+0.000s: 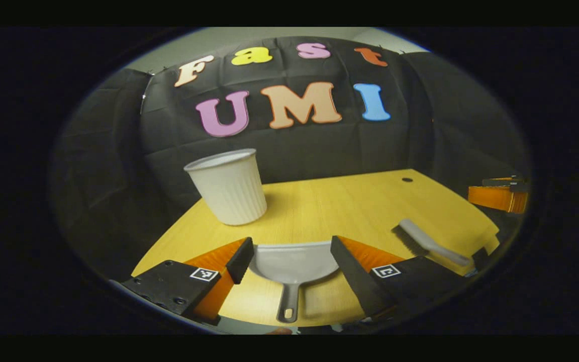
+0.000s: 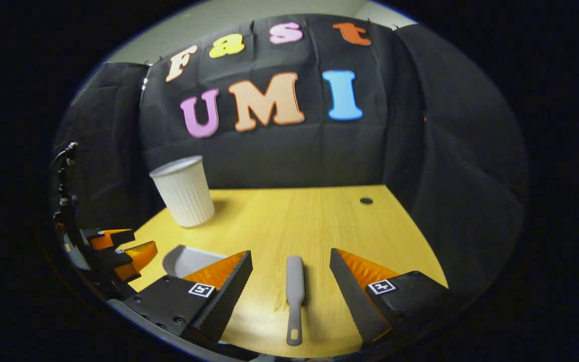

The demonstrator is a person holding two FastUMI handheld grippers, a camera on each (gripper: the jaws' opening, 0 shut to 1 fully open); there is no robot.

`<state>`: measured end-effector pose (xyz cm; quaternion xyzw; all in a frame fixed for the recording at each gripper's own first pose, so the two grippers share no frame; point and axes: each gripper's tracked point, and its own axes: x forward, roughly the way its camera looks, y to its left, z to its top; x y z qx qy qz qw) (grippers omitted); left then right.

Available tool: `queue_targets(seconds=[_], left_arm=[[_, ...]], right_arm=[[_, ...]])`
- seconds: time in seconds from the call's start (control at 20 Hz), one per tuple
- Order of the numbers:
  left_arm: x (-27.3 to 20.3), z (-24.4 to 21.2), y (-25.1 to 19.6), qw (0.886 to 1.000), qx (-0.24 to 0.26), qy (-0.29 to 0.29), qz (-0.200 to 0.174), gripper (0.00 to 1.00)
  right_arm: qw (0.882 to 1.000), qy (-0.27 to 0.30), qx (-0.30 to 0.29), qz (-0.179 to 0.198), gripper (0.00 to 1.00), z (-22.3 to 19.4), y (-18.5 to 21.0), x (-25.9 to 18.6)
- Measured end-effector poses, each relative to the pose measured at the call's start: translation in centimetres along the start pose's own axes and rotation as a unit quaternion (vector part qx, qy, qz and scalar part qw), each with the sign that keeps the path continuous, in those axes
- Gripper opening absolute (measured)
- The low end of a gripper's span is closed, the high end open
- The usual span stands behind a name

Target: Pick up the small broom and dustpan from the desktop, sweep the trash into the dustpan with the broom, and then empty the trash into the garbage bin.

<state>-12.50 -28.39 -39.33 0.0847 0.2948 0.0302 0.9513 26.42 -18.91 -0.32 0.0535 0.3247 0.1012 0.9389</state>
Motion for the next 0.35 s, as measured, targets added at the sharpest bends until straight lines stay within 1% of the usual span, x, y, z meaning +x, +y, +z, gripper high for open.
queue_targets(seconds=[0.15, 0.25, 0.35], left_arm=[[-1.3, 5.7, 1.0, 0.998, -0.021, -0.064, 0.006, 0.94], [-2.5, 9.4, 1.6, 0.993, -0.037, -0.113, -0.005, 0.94], [-3.5, 11.9, 2.4, 0.987, -0.048, -0.154, -0.018, 0.93]], right_arm=[[0.998, -0.060, -0.009, 0.005, 0.94, 4.4, 0.8, -3.0], [0.996, -0.084, 0.001, 0.000, 0.94, 7.2, 0.9, -3.8], [0.993, -0.114, 0.014, -0.018, 0.94, 9.2, 1.1, -4.4]])
